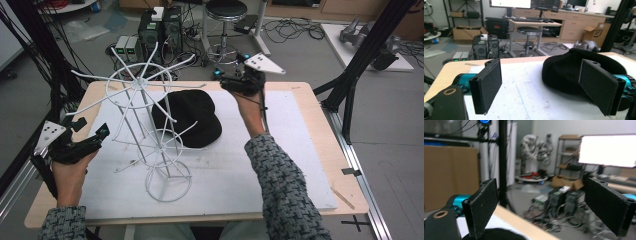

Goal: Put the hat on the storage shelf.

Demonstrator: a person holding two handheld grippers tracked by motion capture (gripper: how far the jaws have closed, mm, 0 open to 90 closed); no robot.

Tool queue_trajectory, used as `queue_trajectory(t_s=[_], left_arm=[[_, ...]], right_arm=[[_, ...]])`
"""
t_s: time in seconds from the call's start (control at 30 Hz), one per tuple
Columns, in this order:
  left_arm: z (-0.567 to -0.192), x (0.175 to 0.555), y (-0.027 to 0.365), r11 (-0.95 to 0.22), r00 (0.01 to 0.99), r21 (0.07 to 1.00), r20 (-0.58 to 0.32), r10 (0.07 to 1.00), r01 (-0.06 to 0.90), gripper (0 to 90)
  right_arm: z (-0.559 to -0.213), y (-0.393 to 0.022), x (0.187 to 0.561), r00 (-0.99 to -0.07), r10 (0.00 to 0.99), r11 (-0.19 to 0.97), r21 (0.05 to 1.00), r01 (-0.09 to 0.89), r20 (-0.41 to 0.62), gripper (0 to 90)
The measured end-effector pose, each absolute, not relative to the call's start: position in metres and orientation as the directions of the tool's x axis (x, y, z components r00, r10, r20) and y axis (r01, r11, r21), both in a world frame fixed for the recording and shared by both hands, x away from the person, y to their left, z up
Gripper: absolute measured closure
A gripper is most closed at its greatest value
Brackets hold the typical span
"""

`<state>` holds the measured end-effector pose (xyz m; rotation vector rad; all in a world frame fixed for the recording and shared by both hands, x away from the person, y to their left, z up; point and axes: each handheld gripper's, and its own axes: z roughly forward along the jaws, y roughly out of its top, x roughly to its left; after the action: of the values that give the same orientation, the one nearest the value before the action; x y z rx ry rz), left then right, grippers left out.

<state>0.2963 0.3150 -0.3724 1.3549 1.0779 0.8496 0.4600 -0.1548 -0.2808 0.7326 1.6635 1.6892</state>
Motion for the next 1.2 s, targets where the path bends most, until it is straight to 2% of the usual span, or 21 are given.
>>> queue_trajectory(t_s=[0.07,0.2,0.23,0.53,0.73,0.83,0.87,1.0,1.1,1.13,1.2], left_arm=[[-0.373,0.296,0.315,0.074,0.317,0.990,-0.107,0.942,0.117,18.8],[-0.373,0.297,0.316,0.076,0.319,0.990,-0.110,0.941,0.118,18.8],[-0.373,0.296,0.316,0.076,0.319,0.990,-0.110,0.941,0.117,18.8],[-0.373,0.296,0.315,0.079,0.328,0.990,-0.113,0.938,0.116,18.9],[-0.374,0.296,0.316,0.081,0.329,0.990,-0.116,0.937,0.118,19.1],[-0.374,0.296,0.316,0.084,0.329,0.990,-0.118,0.937,0.117,19.1],[-0.374,0.296,0.316,0.084,0.330,0.990,-0.118,0.937,0.117,19.2],[-0.374,0.296,0.315,0.084,0.330,0.989,-0.119,0.936,0.118,19.2],[-0.374,0.296,0.316,0.086,0.330,0.989,-0.120,0.936,0.118,19.2],[-0.374,0.296,0.316,0.086,0.329,0.989,-0.120,0.937,0.117,19.2],[-0.374,0.295,0.317,0.089,0.327,0.990,-0.121,0.937,0.113,19.2]], right_arm=[[-0.300,-0.130,0.468,-0.668,0.743,0.035,0.999,-0.025,-0.043,11.2],[-0.318,-0.107,0.472,-0.689,0.723,0.079,0.997,0.002,-0.056,11.1],[-0.330,-0.096,0.476,-0.705,0.709,0.076,0.996,0.041,-0.025,11.2],[-0.376,-0.061,0.481,-0.734,0.679,0.191,0.973,0.127,-0.037,11.2],[-0.392,-0.050,0.480,-0.754,0.656,0.235,0.958,0.165,-0.031,11.3],[-0.395,-0.046,0.478,-0.754,0.655,0.260,0.951,0.169,-0.045,16.2],[-0.397,-0.047,0.480,-0.756,0.654,0.272,0.942,0.198,-0.030,21.6],[-0.400,-0.049,0.483,-0.759,0.651,0.283,0.928,0.242,-0.001,24.3],[-0.405,-0.047,0.484,-0.762,0.647,0.333,0.904,0.269,-0.012,33.0],[-0.405,-0.047,0.484,-0.762,0.647,0.333,0.904,0.269,-0.012,33.0],[-0.405,-0.047,0.484,-0.764,0.645,0.346,0.900,0.266,-0.022,43.8]])
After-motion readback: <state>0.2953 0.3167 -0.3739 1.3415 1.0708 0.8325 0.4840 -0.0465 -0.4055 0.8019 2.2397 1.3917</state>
